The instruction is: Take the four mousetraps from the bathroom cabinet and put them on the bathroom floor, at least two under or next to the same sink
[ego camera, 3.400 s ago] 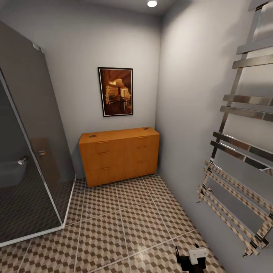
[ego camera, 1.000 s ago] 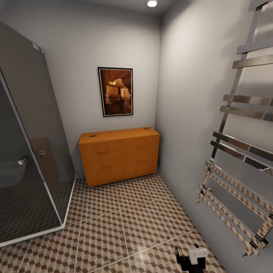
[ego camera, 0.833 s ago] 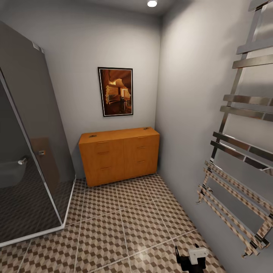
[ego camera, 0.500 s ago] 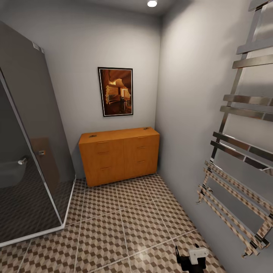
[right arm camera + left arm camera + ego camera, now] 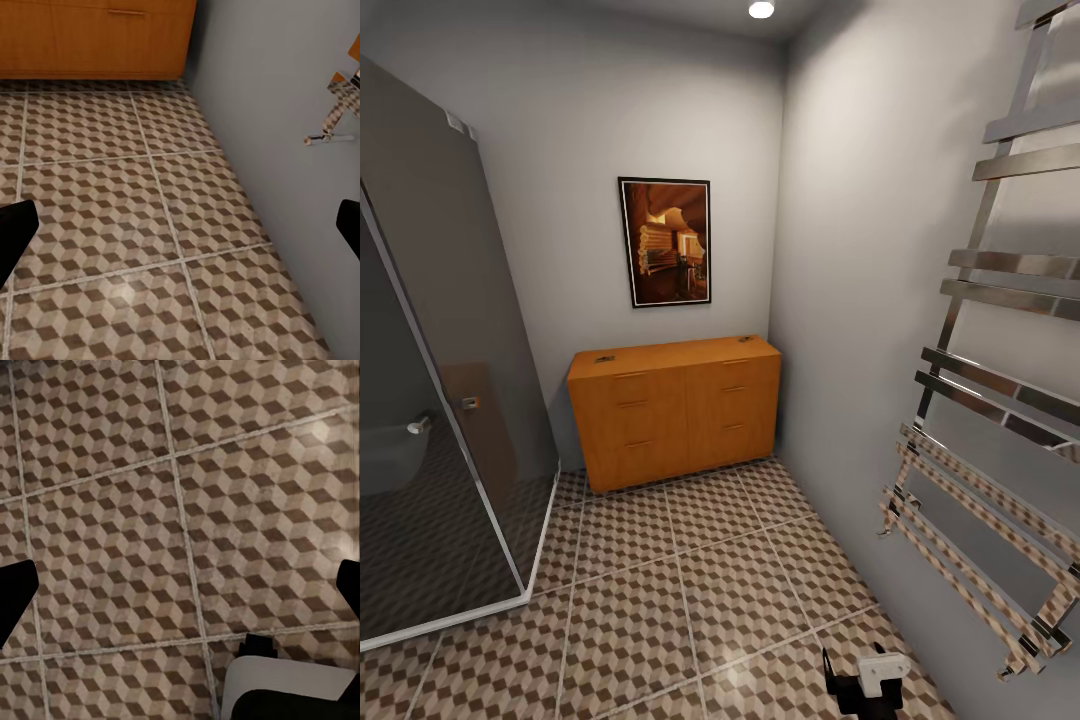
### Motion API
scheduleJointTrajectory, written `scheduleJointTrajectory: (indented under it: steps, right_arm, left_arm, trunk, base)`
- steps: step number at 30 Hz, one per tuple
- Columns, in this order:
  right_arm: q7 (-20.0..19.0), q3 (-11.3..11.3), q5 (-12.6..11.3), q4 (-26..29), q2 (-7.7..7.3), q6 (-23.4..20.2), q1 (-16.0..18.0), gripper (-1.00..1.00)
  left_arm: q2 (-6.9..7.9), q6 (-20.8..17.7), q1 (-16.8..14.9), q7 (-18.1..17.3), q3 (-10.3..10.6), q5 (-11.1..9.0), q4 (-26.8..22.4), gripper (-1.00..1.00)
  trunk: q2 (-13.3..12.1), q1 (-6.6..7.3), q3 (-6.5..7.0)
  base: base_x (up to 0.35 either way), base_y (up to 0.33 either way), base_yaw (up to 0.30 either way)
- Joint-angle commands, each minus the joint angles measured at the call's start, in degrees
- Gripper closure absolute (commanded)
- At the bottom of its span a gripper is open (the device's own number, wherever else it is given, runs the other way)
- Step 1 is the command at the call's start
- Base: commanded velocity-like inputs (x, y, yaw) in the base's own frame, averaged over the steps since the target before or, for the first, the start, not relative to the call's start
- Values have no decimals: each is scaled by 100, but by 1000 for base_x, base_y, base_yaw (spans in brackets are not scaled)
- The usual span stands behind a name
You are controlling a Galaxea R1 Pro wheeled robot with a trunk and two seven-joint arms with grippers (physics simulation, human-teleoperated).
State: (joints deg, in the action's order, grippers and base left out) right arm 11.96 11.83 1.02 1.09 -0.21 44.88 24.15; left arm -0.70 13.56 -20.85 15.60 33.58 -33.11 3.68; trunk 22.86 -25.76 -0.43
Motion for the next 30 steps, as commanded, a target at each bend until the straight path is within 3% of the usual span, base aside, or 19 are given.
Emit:
scheduleJointTrajectory:
  steps: [1, 5, 11, 12, 17, 27, 30]
  right_arm:
    - [52, 47, 12, -3, 0, 3, 2, -100]
    - [54, 47, 12, -1, 3, 3, 2, -100]
    - [60, 42, 12, 6, -3, 3, 2, -100]
    - [63, 37, 12, 15, -6, 3, 2, -100]
    - [73, 20, 12, 48, -4, 3, 2, -100]
    - [81, 13, 24, 216, -9, 5, 2, -100]
    - [79, 14, 21, 304, -14, 65, 2, -100]
  left_arm:
    - [-16, 32, -6, 6, 35, -22, 11, -100]
    - [-41, 38, -6, 12, 35, -13, -143, -100]
    - [-51, 34, -6, 29, 36, 8, -909, -100]
    - [-41, 33, -6, 36, 35, 20, -1407, -100]
    - [53, 42, -6, 26, 35, 29, -1787, -100]
    - [236, 310, -6, 33, 31, 14, -1936, -100]
    - [360, 448, -6, 52, 22, -23, -1807, -100]
  trunk:
    - [6, -3, -5]
    - [6, -3, -5]
    - [6, -3, -5]
    - [6, -3, -5]
    - [6, -3, -5]
    - [6, -3, -5]
    - [6, -3, -5]
  base:
    - [0, 0, 0]
    - [0, 0, 0]
    - [0, 0, 0]
    - [0, 0, 0]
    - [0, 0, 0]
    - [0, 0, 0]
    - [0, 0, 0]
